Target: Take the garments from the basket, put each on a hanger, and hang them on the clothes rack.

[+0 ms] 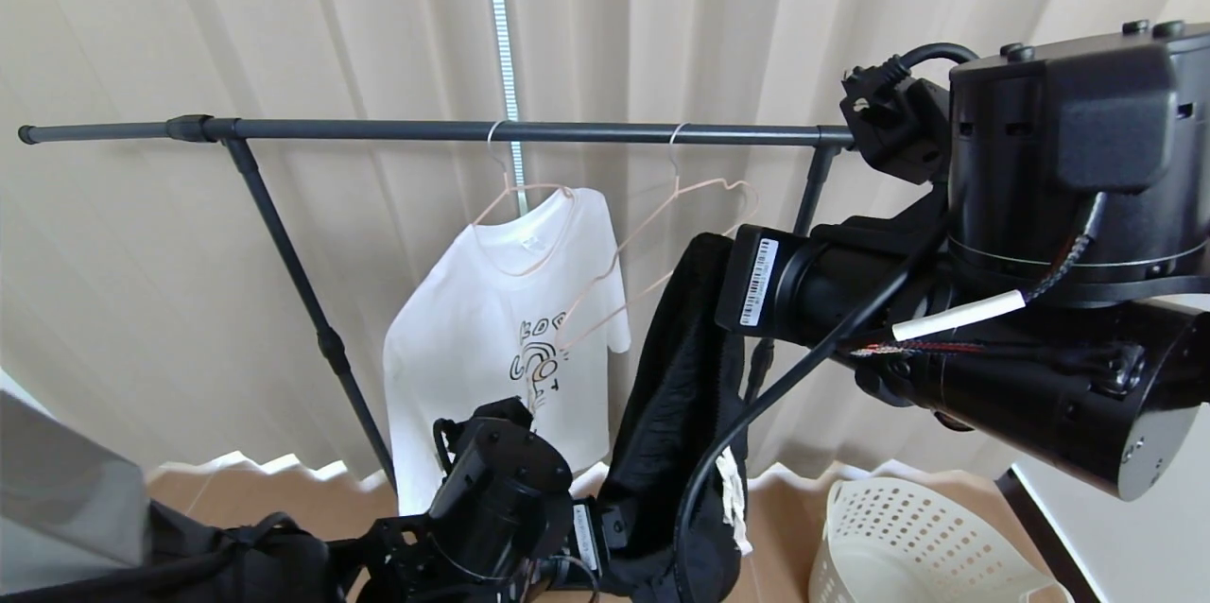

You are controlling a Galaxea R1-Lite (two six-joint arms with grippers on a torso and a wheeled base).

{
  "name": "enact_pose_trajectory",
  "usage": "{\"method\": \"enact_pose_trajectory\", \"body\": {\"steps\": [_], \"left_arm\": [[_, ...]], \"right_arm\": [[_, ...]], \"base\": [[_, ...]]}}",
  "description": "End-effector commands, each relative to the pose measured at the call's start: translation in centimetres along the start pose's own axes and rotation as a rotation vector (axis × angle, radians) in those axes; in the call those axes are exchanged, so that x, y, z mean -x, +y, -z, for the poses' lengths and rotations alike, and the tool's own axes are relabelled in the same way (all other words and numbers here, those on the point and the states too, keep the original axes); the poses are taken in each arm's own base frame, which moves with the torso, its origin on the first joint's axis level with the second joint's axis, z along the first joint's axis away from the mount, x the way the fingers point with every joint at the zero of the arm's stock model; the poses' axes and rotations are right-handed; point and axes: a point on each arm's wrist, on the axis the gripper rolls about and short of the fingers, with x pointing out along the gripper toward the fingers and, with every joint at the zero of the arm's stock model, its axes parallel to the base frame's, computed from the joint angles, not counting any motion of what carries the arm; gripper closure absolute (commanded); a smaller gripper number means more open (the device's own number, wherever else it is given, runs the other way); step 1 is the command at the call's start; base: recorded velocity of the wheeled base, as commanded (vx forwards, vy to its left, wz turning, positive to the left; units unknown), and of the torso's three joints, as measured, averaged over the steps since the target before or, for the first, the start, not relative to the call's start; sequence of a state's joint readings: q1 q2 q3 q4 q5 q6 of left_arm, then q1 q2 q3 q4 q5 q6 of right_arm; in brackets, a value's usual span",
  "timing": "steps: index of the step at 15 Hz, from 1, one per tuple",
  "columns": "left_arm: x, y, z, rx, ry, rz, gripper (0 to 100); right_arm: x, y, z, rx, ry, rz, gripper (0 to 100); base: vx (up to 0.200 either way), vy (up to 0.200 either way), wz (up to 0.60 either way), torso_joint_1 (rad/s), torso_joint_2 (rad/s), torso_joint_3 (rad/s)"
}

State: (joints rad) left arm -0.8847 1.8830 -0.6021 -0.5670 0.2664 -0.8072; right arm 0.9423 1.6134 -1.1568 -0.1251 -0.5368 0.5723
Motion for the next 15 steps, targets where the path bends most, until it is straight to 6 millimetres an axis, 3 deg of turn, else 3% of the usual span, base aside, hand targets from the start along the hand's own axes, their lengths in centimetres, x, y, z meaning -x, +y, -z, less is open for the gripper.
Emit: {"method": "enact_pose_trajectory", "body": {"steps": [1, 4, 11, 14, 15], "left_arm": [[-2.1, 0.2, 1.9, -0.03, 0.033, -0.051, 0], [-1.5, 0.0, 1.7, -0.028, 0.029, -0.032, 0], [2.8, 0.5, 0.2, -0.013, 0.193, 0.081, 0], [2.9, 0.9, -0.2, 0.001, 0.187, 0.076, 0], [2.9, 0.9, -0.2, 0.001, 0.187, 0.076, 100]], "right_arm": [[0.2, 0.0, -0.1, -0.002, -0.003, -0.003, 100], [0.2, 0.0, -0.1, -0.001, -0.003, -0.001, 100], [0.6, -0.8, -1.2, -0.023, -0.036, 0.014, 100], [0.6, -0.9, -1.3, -0.023, -0.037, 0.015, 100], [0.6, -0.9, -1.3, -0.024, -0.038, 0.018, 100]], "base": [[0.0, 0.0, 0.0, 0.0, 0.0, 0.0], [0.0, 0.0, 0.0, 0.0, 0.0, 0.0], [0.0, 0.0, 0.0, 0.0, 0.0, 0.0], [0.0, 0.0, 0.0, 0.0, 0.0, 0.0], [0.0, 0.0, 0.0, 0.0, 0.0, 0.0]]}}
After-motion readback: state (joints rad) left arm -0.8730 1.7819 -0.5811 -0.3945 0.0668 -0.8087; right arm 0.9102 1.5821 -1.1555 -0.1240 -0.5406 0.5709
